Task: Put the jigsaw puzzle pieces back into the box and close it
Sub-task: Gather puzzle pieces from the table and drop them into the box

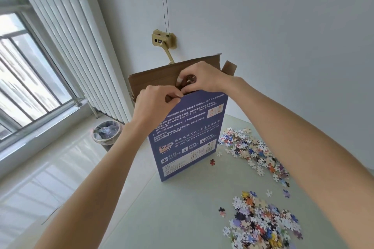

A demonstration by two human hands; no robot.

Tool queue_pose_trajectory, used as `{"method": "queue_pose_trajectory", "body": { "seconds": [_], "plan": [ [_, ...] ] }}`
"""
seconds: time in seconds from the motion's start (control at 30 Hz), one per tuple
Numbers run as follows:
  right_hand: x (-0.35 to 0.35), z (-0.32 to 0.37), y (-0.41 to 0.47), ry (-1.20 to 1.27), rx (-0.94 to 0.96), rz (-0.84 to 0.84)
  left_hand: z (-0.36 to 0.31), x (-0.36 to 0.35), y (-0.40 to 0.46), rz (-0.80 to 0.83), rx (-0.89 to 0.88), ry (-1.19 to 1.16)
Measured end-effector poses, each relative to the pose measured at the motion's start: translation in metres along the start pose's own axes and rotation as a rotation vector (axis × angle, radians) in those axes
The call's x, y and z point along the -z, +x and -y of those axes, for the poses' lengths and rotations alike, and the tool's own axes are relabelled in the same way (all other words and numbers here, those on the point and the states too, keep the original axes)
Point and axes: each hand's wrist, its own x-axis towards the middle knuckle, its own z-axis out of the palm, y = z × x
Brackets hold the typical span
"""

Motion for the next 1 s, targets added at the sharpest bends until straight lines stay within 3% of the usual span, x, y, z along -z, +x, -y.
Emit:
{"method": "queue_pose_trajectory", "body": {
  "seconds": [0.27, 0.43, 0.53, 0.63, 0.73, 0.87, 1.0],
  "plan": [
    [-0.014, 0.008, -0.012, -0.005, 0.004, -0.145, -0.001, -0.008, -0.003, -0.054, -0.089, 0.108],
    [-0.040, 0.023, -0.087, -0.083, 0.052, -0.607, -0.018, -0.015, -0.033, -0.317, -0.319, 0.154],
    [-0.079, 0.023, -0.162, -0.119, -0.080, -0.743, -0.030, -0.041, -0.070, -0.293, -0.432, -0.014],
    [-0.134, 0.014, -0.249, -0.019, -0.378, -0.656, -0.041, -0.091, -0.119, -0.068, -0.405, -0.204],
    [-0.183, 0.006, -0.323, 0.079, -0.722, -0.417, -0.045, -0.142, -0.155, 0.317, -0.251, -0.279],
    [-0.223, -0.014, -0.397, 0.156, -1.094, -0.122, -0.048, -0.213, -0.186, 0.823, -0.043, -0.098],
    [-0.239, -0.034, -0.432, 0.135, -1.377, 0.097, -0.048, -0.257, -0.207, 1.032, 0.101, 0.016]
  ]
}}
